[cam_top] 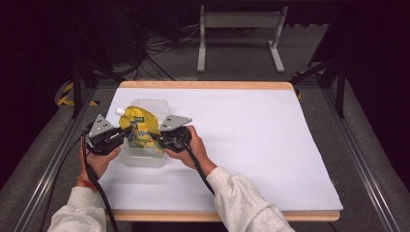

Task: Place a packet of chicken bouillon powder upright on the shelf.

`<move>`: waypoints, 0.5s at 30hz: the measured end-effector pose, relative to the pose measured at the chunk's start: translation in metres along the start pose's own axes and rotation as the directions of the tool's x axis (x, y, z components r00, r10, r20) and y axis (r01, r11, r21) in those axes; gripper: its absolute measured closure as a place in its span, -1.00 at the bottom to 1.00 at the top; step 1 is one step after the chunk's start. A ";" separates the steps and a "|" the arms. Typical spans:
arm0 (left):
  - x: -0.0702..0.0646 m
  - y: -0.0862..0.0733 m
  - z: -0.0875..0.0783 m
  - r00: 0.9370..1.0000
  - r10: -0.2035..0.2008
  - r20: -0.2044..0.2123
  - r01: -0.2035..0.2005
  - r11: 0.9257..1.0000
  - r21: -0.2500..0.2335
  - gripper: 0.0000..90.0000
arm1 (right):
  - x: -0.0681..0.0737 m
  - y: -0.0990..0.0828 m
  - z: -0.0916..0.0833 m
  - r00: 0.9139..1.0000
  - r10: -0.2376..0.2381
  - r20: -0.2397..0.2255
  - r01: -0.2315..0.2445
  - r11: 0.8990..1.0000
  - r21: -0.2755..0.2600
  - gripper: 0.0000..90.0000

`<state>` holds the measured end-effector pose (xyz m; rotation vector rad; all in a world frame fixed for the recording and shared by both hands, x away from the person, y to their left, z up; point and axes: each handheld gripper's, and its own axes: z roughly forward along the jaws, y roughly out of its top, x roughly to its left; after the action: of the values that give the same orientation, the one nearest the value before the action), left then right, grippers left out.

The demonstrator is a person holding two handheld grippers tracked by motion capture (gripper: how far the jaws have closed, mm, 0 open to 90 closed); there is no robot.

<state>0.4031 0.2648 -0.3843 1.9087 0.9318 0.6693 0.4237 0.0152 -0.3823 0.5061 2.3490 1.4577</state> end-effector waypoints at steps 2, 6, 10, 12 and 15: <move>0.000 0.000 0.000 1.000 0.001 -0.006 -0.001 1.000 0.001 0.80 | 0.000 0.001 -0.001 1.000 -0.004 0.003 0.004 1.000 -0.005 0.84; -0.001 0.002 -0.002 1.000 -0.006 -0.011 0.006 1.000 -0.004 0.76 | 0.000 0.004 -0.005 1.000 -0.011 0.005 0.012 1.000 -0.008 0.83; 0.000 0.003 -0.006 1.000 -0.021 -0.018 0.020 0.999 -0.029 0.73 | 0.000 0.005 -0.007 1.000 -0.014 0.006 0.014 1.000 -0.011 0.81; 0.001 0.003 -0.009 0.999 -0.038 -0.023 0.037 0.998 -0.052 0.70 | 0.000 0.006 -0.008 1.000 -0.016 0.006 0.016 1.000 -0.010 0.81; 0.000 0.002 -0.010 0.999 -0.052 -0.016 0.051 0.997 -0.056 0.65 | -0.001 0.007 -0.012 1.000 -0.024 0.004 0.024 1.000 -0.008 0.79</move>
<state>0.3964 0.2691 -0.3780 1.8267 0.9609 0.6751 0.4199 0.0083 -0.3712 0.4773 2.3367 1.4539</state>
